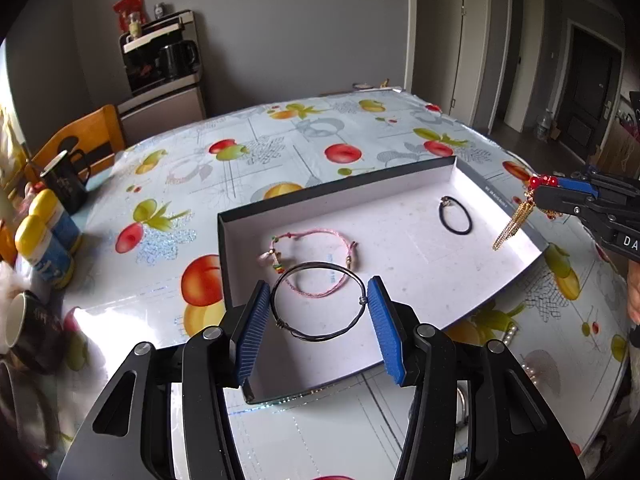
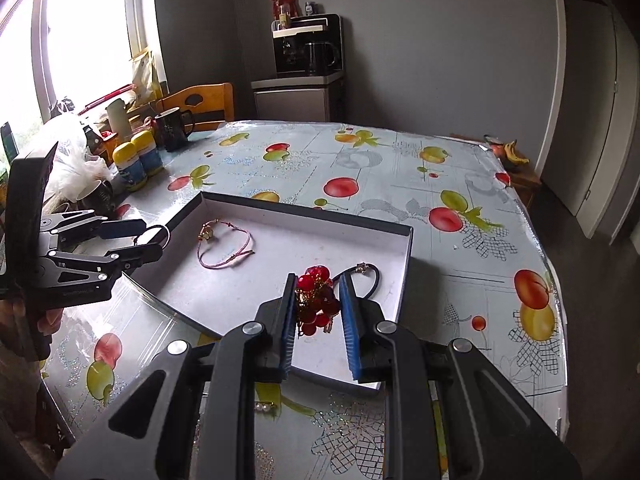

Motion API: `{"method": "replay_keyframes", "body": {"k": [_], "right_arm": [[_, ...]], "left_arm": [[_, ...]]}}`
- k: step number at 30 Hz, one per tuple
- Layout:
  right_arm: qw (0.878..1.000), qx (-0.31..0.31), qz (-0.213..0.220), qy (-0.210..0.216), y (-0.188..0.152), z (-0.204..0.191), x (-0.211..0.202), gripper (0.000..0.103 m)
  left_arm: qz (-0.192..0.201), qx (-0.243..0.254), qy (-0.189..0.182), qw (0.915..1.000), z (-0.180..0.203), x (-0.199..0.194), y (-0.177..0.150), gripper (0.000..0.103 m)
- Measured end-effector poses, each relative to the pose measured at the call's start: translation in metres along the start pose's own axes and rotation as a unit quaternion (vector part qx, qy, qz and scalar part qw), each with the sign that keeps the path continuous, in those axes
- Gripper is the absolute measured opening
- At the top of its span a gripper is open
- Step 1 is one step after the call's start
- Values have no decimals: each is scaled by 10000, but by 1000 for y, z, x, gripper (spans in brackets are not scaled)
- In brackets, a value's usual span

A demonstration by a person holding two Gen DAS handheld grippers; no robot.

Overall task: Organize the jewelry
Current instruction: 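Carry the bangle and brooch into the box and open both tools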

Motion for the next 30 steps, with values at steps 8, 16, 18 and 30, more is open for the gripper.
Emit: {"method": "replay_keyframes", "body": {"k": [8,16,18,30], "right_arm": [[9984,35,-568,-31,-17,2,39,21],[9968,120,-786,16,-25,4,50,21],[9965,133,-819,31,-25,4,52,21],[9973,100,-722,32,-24,3,45,28]], "left_arm": [[-425,-204,-62,9989,-7,33,-10,53],[-598,-269,-109,9978,-8,46,-14,53],[-596,-300,-155,9977,-9,46,-14,53],[-497,-329,-248,9979,-8,38,-14,60]]}}
Point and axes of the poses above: each gripper's, at about its wrist camera, not at the fingertips, and x roughly the way its jaws point, z to its right, y to its top, the point moved 4 cm from there along x, roughly the way its jaws point, and after that the axes turned 6 degrees about -z, right-handed, at the moved point
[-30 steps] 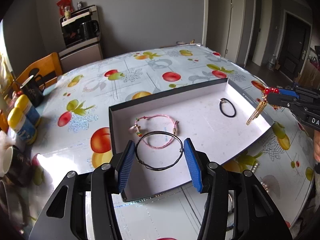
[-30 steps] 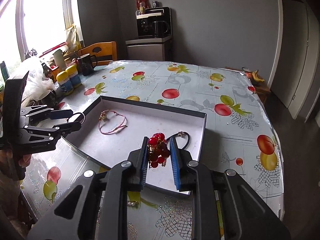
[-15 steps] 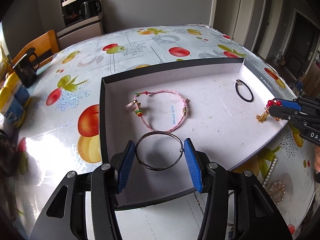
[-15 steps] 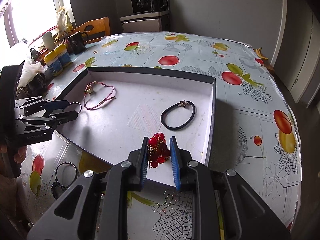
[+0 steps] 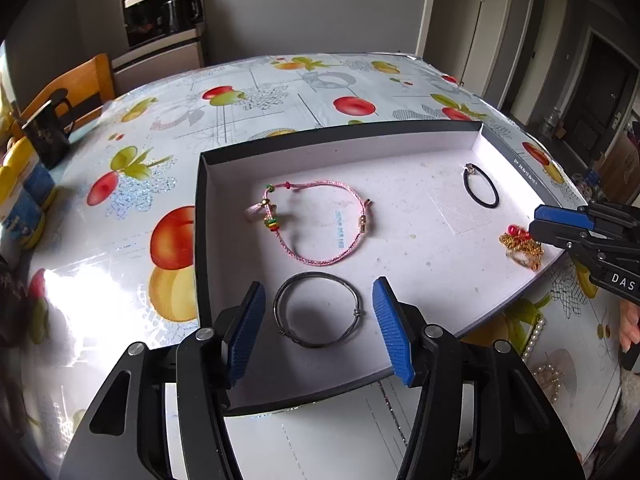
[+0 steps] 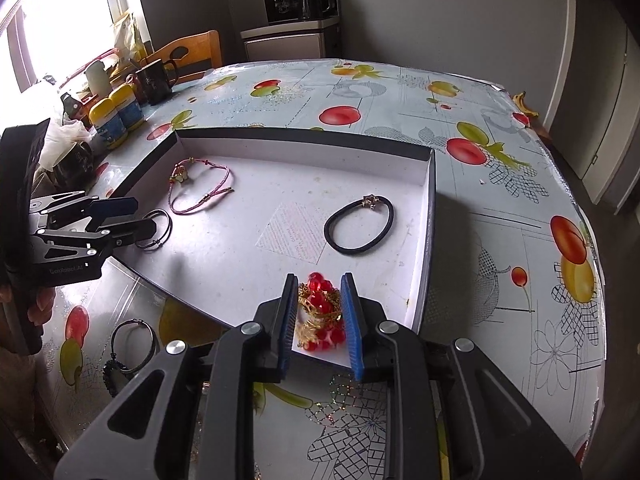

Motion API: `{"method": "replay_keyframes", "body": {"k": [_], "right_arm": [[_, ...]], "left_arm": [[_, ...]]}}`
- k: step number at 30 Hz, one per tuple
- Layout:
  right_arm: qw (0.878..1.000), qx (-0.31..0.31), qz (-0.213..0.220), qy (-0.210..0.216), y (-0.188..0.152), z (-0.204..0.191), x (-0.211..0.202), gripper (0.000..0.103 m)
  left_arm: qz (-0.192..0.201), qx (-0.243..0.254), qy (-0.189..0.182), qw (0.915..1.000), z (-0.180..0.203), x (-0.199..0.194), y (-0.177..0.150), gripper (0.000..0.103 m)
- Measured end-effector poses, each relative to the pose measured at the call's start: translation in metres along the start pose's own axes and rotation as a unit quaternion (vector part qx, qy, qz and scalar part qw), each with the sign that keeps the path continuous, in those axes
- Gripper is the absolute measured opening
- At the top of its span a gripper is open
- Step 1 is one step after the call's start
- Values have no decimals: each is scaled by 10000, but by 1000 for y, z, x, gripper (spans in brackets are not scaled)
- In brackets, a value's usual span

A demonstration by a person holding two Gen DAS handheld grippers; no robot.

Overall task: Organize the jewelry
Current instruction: 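Carry the bangle and brooch into the box and open both tools, then withdraw both open tools from the box toward the remaining jewelry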

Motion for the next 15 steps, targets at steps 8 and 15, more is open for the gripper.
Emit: {"method": "replay_keyframes", "body": {"k": [8,15], "right_arm": [[9991,-128,403,-98,0,-4,-31,56],[9980,-131,600,-154,-7,-4,-54,65]], "left_arm": [[343,137,36,9993,5,-33,-10,70],[555,223,178,9980,6,-58,-27,77]]}}
Point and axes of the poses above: each gripper's, at about its wrist camera, not at the fingertips, and x roughly the way its jaws point, z to its right, y to its top, the point moved 4 cm from there along x, roughly the way its jaws point, and after that the axes turned 6 degrees about -z, right-handed, at the moved point
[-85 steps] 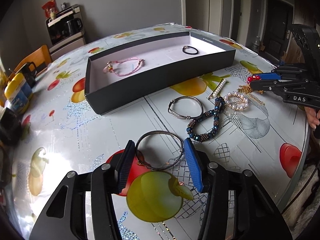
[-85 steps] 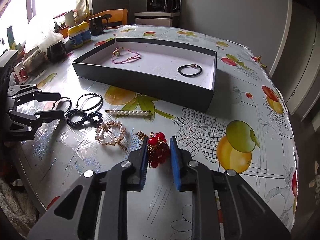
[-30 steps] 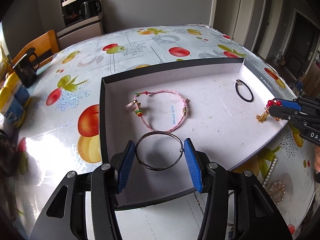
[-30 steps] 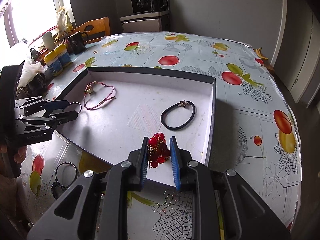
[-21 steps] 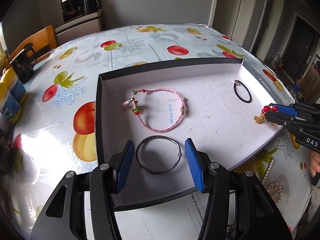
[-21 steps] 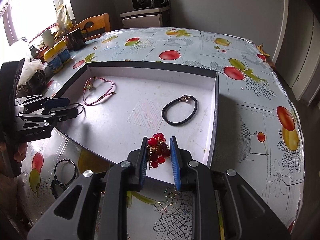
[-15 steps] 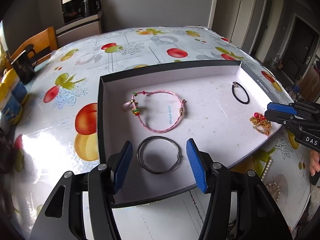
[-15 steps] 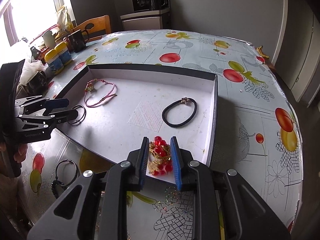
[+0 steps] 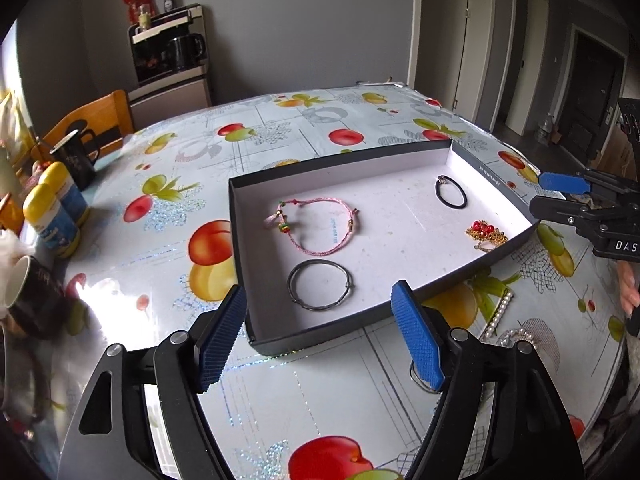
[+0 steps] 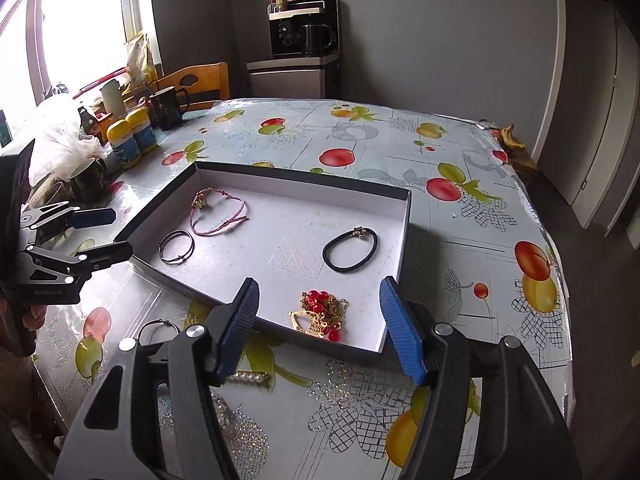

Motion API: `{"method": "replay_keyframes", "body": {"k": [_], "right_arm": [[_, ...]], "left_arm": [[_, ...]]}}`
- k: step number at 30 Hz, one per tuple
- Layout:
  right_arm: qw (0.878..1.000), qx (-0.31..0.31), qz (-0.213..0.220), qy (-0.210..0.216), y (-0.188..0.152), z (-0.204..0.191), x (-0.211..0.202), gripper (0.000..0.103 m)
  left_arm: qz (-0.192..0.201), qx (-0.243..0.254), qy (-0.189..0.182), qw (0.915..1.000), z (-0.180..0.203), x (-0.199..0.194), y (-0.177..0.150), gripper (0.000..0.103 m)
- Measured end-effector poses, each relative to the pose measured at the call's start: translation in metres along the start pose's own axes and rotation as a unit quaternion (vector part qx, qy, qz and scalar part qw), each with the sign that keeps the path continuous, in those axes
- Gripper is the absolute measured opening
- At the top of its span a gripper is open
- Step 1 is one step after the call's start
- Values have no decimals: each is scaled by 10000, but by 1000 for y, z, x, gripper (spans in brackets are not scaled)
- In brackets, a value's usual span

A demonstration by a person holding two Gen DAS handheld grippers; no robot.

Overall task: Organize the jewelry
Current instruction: 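Withdraw both open tools from the box toward the remaining jewelry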

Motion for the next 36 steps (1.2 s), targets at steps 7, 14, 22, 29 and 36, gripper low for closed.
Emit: {"method": "replay_keyframes", "body": {"k": [7,14,22,29,36], "right_arm": [[9997,56,230,-11,-10,-3,-23,79],[9997,-38,252,-59,-29,-11,-34,94],[9996,-262,87,-31,-55,-24,-31,97],[9984,-492,-136,253,-76,-44,-22,97],[9966,-616,-400,363,-89,-56,-5,97]], "left_arm": [[-13,5,159,9999,-3,-14,-14,78],[17,-40,204,9998,-4,-23,-27,85],[-77,36,244,9997,5,-24,-48,90],[-159,266,63,9995,23,-19,-69,90],[-323,411,58,9986,35,-6,-78,90]]}}
Point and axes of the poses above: each gripper's, at about its wrist camera, not at the fingertips, and x roughly the way its jaws point, z to its right, y to its top, the point moved 4 cm from there along x, roughly the way its jaws point, and after that the axes turned 6 degrees about -z, right-handed, at the moved point
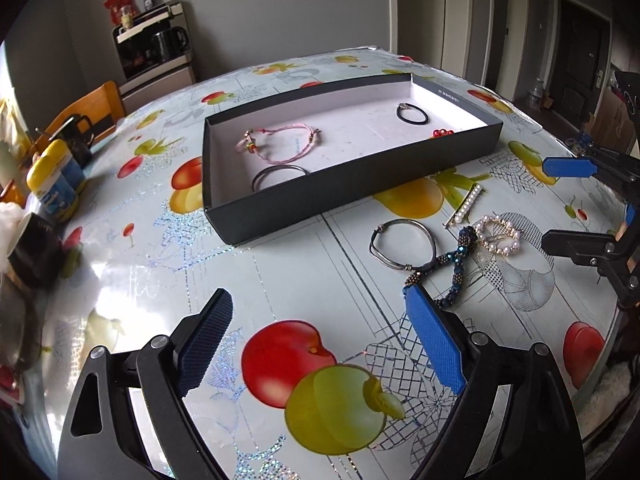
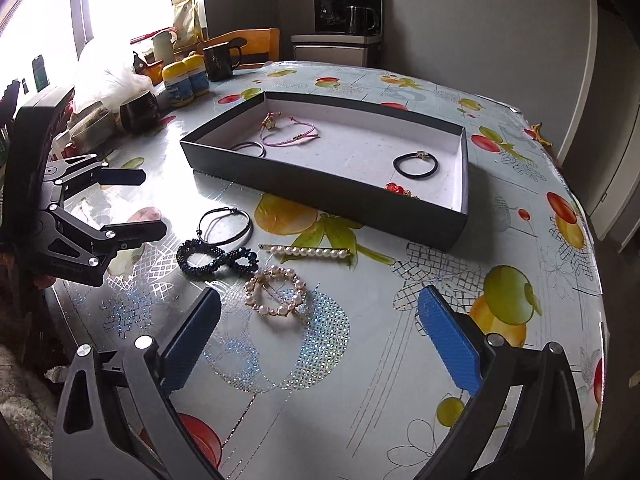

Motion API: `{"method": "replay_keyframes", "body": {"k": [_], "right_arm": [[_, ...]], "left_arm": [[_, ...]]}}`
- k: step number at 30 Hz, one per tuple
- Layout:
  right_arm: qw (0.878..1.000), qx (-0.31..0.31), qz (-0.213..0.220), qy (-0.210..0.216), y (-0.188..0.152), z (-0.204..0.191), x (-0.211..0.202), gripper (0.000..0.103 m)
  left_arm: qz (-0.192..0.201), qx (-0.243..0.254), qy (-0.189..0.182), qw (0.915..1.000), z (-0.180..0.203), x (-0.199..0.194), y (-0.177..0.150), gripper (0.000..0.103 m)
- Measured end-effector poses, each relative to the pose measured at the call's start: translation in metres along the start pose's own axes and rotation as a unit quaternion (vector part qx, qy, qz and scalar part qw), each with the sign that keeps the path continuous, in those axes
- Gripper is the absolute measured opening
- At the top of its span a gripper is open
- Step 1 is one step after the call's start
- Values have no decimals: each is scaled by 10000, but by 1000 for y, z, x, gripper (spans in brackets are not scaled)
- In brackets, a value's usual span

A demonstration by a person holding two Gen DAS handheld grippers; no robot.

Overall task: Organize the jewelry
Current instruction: 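Withdraw both open tools from the box toward the remaining jewelry, then grasp the pearl ring hair clip with the right tool while the left tool grasps another silver bangle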

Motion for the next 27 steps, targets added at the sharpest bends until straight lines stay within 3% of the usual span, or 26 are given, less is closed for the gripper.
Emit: {"method": "replay_keyframes", "body": {"k": [12,16,23,27], "right_arm": [[9985,-473,-288,-5,1,-21,22,95],[9979,-543,-349,-47,3,-22,29,79],[9980,-454,-389,204,6,-22,34,61],[9981,-434,-374,237,6,-22,32,44]], "left_arm": [[-53,7,-61,10000,4,5,-2,90],[-43,-20,-86,10000,3,4,-1,90],[-71,-15,-93,9999,3,6,-2,90],[-89,-46,-127,9999,4,7,-1,90]]}}
Point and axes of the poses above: each gripper's, at about its wrist camera, not at the fingertips, and x roughly the way its jaws point, z to its right, y to its top, the point moved 4 cm from there along x, roughly the way its jaws point, and after that the axes turned 6 degrees about -z, right-handed, at the moved point
